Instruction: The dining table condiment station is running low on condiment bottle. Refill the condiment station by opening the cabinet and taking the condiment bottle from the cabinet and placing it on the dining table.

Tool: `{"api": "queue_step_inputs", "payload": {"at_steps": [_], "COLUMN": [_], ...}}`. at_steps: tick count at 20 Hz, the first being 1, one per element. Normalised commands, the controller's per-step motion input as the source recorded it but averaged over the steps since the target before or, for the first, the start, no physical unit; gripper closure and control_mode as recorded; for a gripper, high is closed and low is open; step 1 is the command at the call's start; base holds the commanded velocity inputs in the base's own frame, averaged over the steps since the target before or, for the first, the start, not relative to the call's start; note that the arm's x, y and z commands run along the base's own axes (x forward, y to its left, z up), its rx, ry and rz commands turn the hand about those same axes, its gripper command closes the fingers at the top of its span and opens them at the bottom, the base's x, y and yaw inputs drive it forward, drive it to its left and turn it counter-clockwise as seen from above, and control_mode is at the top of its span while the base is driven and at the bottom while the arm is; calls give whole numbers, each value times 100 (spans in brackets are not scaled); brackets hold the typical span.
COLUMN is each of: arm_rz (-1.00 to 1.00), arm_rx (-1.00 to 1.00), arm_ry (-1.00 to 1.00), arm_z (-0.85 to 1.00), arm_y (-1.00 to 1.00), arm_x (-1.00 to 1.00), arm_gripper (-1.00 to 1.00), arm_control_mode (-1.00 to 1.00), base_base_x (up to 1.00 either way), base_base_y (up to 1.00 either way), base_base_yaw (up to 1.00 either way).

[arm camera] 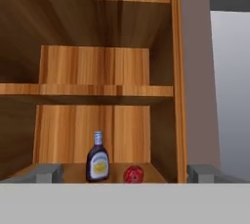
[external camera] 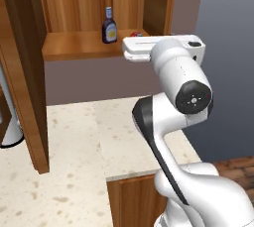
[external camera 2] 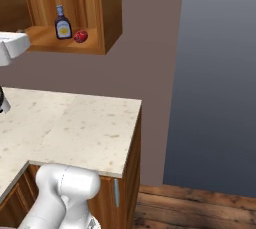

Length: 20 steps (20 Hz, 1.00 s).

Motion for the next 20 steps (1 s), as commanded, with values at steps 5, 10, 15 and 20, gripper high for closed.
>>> {"api": "queue_step_inputs", "payload": {"at_steps": [5, 10, 15, 20], "arm_rz": [0, 0, 0, 0], "arm_rx": [0, 0, -4, 0], "arm_ry": [-6, 0, 11, 16], "arm_z": [21, 0, -5, -12], "arm_y": [13, 16, 35, 21], "arm_x": [26, 52, 45, 60], "arm_gripper": [-100, -100, -100, -100], "arm_control_mode": [-100, -100, -100, -100], "base_base_x": [0, 0, 0, 0], "base_base_y": [0, 0, 0, 0], "base_base_yaw": [0, 0, 0, 0]}}
